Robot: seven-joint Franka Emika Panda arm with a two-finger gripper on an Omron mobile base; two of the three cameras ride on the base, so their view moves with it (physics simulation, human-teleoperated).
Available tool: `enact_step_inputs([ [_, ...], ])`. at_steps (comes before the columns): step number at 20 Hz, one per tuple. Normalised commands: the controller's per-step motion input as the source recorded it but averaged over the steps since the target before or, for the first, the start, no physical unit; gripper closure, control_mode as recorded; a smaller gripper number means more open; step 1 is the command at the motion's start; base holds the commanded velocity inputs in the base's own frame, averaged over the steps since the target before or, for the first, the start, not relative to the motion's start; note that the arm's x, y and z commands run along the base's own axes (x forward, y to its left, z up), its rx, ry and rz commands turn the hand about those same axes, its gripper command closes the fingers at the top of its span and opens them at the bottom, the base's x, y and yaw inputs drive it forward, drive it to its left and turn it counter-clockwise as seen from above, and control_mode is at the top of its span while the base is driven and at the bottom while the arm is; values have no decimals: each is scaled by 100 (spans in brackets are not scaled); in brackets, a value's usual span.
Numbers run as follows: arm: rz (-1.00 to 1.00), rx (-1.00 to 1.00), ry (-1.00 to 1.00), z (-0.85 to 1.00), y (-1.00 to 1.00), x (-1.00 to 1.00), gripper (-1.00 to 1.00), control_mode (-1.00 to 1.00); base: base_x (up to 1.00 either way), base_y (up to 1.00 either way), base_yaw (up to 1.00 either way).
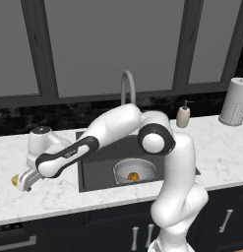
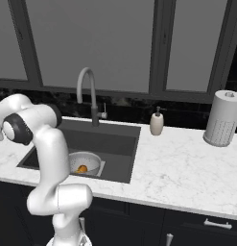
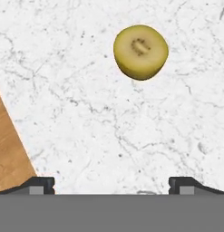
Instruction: Put the colander in the sink, put the kiwi, tangerine, peach in the colander, and turn on the sink faucet and pour water over the colander.
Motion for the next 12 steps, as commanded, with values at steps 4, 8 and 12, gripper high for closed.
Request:
enact_step_inputs([
  [4,14,3,0,-25,13,34,-100,-100,0,0,0],
  [8,12,4,0,-14,21,39,-100,-100,0,0,0],
  [12,10,5,0,-7,25,31,-100,-100,0,0,0],
])
